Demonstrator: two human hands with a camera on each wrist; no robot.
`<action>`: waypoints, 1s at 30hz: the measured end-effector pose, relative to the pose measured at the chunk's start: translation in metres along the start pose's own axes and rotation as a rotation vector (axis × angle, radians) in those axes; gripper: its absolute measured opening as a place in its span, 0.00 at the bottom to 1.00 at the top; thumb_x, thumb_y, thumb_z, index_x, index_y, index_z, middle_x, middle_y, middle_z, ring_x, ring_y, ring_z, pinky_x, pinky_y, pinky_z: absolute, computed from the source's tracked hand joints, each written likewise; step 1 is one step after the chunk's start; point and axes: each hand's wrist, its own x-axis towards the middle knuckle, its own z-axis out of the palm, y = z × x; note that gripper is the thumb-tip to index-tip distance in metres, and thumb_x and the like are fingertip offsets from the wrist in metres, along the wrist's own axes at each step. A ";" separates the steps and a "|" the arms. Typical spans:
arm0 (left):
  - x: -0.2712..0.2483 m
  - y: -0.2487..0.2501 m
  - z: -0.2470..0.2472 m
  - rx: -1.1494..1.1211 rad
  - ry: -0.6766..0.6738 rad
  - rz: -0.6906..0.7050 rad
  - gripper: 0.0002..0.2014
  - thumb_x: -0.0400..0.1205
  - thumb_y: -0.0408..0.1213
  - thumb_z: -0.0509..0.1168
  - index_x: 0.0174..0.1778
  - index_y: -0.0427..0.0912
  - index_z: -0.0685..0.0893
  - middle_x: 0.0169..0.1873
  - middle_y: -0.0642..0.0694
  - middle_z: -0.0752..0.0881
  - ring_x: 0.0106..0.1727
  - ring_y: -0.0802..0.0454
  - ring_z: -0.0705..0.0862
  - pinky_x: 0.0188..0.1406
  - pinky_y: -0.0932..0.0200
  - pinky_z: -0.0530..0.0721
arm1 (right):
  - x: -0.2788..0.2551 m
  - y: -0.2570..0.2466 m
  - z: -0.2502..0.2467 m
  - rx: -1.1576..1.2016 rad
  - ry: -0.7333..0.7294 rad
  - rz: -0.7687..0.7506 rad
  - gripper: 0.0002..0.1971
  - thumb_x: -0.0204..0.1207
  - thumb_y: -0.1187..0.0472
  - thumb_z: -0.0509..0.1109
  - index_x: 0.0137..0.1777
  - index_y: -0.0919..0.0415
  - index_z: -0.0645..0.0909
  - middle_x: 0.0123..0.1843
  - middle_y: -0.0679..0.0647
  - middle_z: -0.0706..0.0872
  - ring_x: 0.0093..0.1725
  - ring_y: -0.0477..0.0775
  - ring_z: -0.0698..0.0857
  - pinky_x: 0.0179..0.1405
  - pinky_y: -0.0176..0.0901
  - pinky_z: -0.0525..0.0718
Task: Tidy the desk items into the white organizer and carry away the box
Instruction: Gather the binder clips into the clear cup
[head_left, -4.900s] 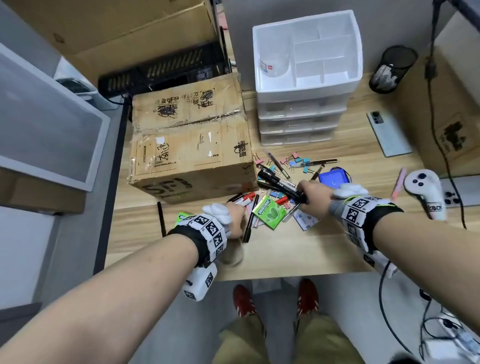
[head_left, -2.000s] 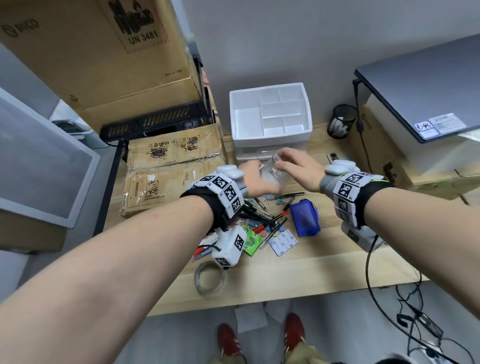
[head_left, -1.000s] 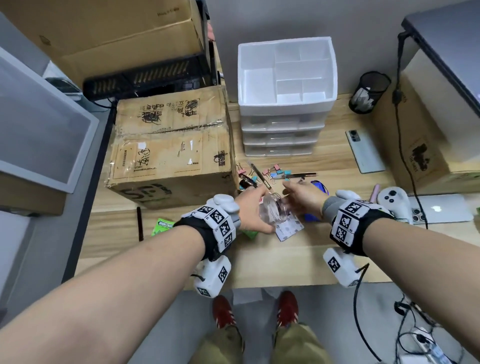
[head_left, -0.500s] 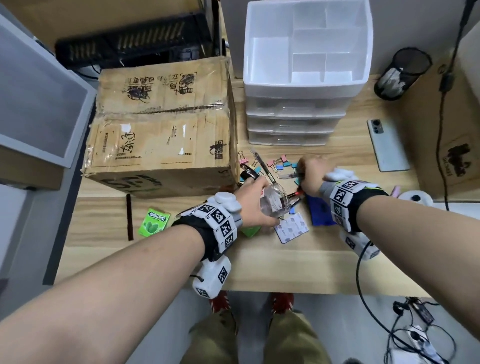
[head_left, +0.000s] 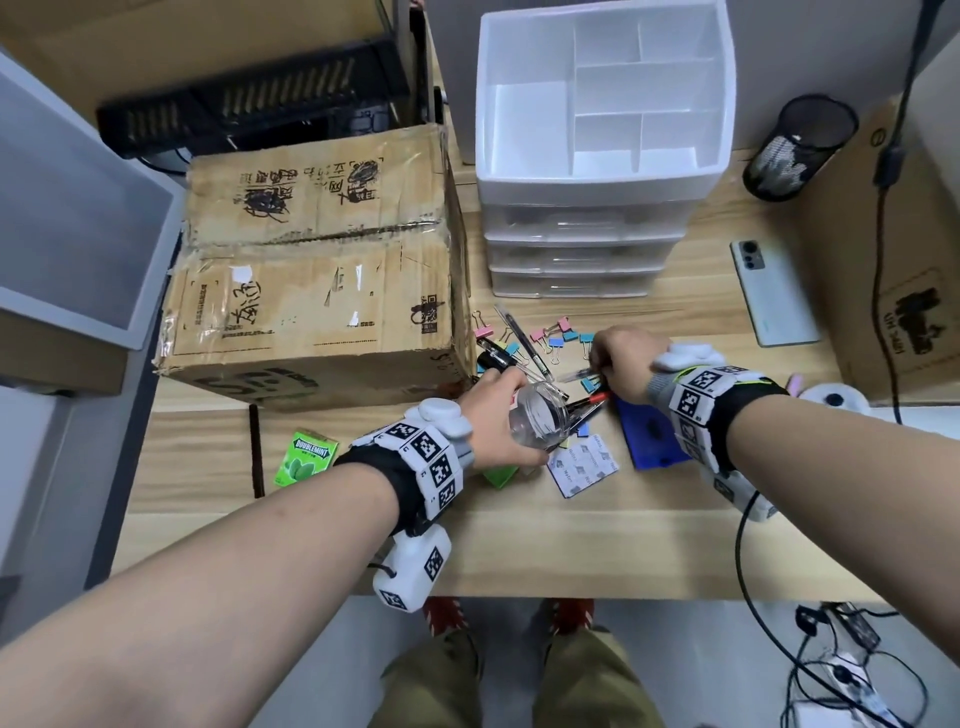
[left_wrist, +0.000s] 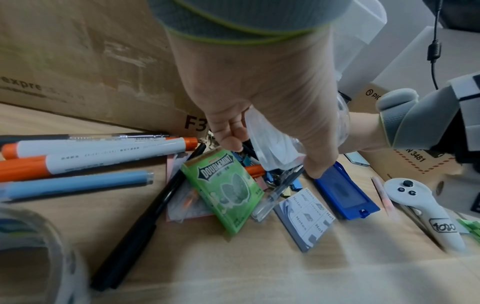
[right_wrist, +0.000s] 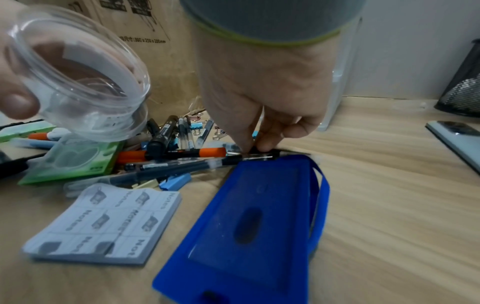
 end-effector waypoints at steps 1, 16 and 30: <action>0.000 0.001 -0.001 -0.001 -0.001 0.003 0.42 0.59 0.56 0.82 0.64 0.50 0.70 0.50 0.50 0.72 0.46 0.51 0.79 0.26 0.60 0.75 | -0.001 0.002 -0.002 0.010 -0.012 -0.019 0.13 0.73 0.69 0.66 0.51 0.52 0.84 0.52 0.50 0.87 0.55 0.58 0.84 0.43 0.41 0.69; -0.002 -0.001 0.006 0.006 0.016 0.018 0.41 0.57 0.59 0.81 0.62 0.51 0.71 0.50 0.51 0.73 0.47 0.51 0.80 0.46 0.49 0.85 | -0.016 0.014 0.003 0.113 -0.005 -0.115 0.13 0.69 0.69 0.69 0.48 0.51 0.83 0.49 0.49 0.84 0.49 0.56 0.84 0.38 0.40 0.72; -0.011 -0.006 0.006 0.025 0.044 0.014 0.39 0.56 0.59 0.80 0.59 0.54 0.70 0.50 0.52 0.72 0.44 0.50 0.81 0.23 0.56 0.77 | -0.024 0.004 0.012 -0.010 0.012 -0.188 0.12 0.72 0.59 0.69 0.54 0.50 0.87 0.54 0.50 0.88 0.56 0.56 0.84 0.41 0.39 0.72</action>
